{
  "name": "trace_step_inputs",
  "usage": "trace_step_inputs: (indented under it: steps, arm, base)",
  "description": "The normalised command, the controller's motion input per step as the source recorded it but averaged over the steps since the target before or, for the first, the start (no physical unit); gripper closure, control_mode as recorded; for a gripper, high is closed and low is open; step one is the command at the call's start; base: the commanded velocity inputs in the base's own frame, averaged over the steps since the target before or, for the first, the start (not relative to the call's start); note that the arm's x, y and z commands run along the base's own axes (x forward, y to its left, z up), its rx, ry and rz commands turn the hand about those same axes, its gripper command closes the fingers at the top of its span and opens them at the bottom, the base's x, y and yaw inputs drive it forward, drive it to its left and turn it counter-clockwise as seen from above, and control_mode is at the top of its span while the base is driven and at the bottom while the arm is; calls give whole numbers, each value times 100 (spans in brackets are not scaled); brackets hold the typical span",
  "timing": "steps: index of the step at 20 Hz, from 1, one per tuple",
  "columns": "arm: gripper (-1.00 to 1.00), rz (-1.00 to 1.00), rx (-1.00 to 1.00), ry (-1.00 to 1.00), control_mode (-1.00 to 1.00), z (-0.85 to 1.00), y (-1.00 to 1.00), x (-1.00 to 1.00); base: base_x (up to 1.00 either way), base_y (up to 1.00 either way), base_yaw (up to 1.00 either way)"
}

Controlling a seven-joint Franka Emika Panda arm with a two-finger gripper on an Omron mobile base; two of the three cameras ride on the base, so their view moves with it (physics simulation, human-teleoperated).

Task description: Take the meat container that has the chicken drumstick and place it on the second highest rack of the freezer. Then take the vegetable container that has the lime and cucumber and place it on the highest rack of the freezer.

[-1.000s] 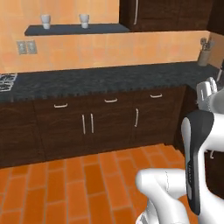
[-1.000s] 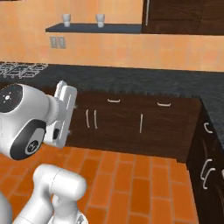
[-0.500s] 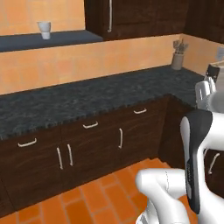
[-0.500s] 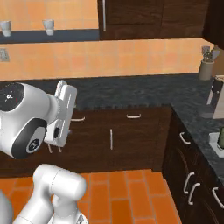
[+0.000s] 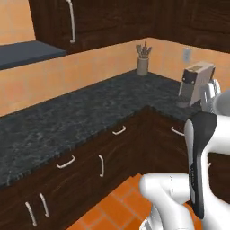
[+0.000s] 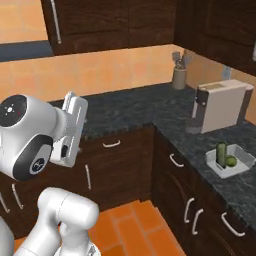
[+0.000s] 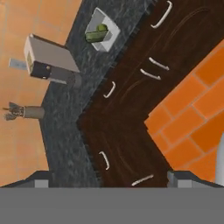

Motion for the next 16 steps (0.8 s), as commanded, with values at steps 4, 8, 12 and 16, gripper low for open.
trace_step_inputs:
  steps: [4, 8, 12, 16]
  arm:
    - [-100, 0, 0, 0, 100, 0, 0, 0]
    - [-100, 0, 0, 0, 100, 0, 0, 0]
    - [-100, 0, 0, 0, 100, 0, 0, 0]
    - [-100, 0, 0, 0, 100, 0, 0, 0]
  base:
    - [57, -1, -56]
    - [59, 0, -61]
    - [58, 0, -62]
    - [56, 1, -64]
